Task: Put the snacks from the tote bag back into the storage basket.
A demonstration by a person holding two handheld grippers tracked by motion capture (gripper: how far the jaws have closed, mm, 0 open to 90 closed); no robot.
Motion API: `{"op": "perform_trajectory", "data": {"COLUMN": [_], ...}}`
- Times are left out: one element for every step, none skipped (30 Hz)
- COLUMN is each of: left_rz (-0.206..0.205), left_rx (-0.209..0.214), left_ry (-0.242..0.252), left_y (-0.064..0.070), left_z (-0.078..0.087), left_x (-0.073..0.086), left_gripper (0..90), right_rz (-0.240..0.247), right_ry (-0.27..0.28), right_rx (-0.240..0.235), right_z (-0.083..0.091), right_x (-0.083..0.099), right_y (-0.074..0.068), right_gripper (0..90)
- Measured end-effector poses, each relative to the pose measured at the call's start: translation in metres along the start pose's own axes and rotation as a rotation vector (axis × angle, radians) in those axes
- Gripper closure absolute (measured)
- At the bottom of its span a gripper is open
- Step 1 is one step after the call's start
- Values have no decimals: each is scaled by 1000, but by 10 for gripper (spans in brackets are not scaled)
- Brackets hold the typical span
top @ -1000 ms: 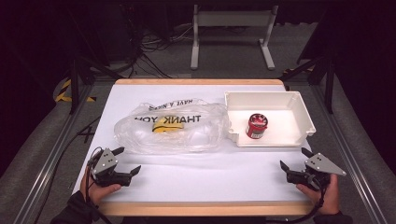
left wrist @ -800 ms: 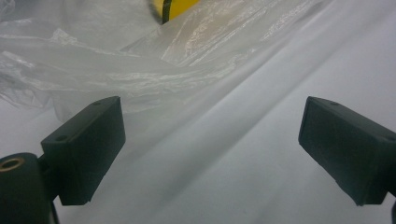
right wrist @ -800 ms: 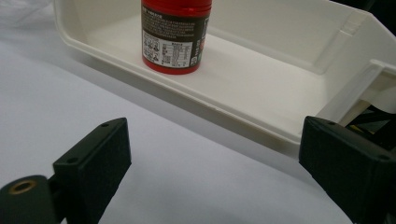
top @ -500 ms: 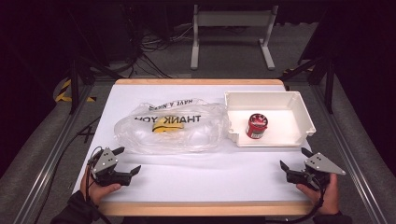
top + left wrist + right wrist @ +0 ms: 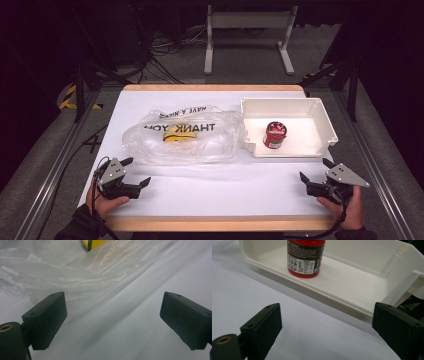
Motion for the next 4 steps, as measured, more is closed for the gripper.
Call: {"op": "perform_trajectory", "data": {"left_rz": [1, 1, 3, 3], "left_rx": [1, -1, 0, 0], "left_ry": [-1, -1, -2, -2], "left_y": [0, 0, 0, 0], "left_z": [0, 0, 0, 0], "left_x": [0, 0, 0, 0], "left_gripper": [83, 82, 83, 82], "right_rz": [0, 0, -1, -1], "right_ry": [0, -1, -2, -1], "right_rx": [-1, 0, 1, 0], "right_z": [0, 0, 0, 0], "right_x": [0, 0, 0, 0], "right_y": [0, 0, 0, 0], "right_gripper": [93, 93, 93, 93]}}
Point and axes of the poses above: each handheld gripper's, and its own axes: z roughly backward along the jaws, x roughly out of its underside, y roughly to its right, the point moved 10 cm from there along -z, roughly forward along the jaws, and after that the axes turned 8 degrees about z, right-handed, at the moved point
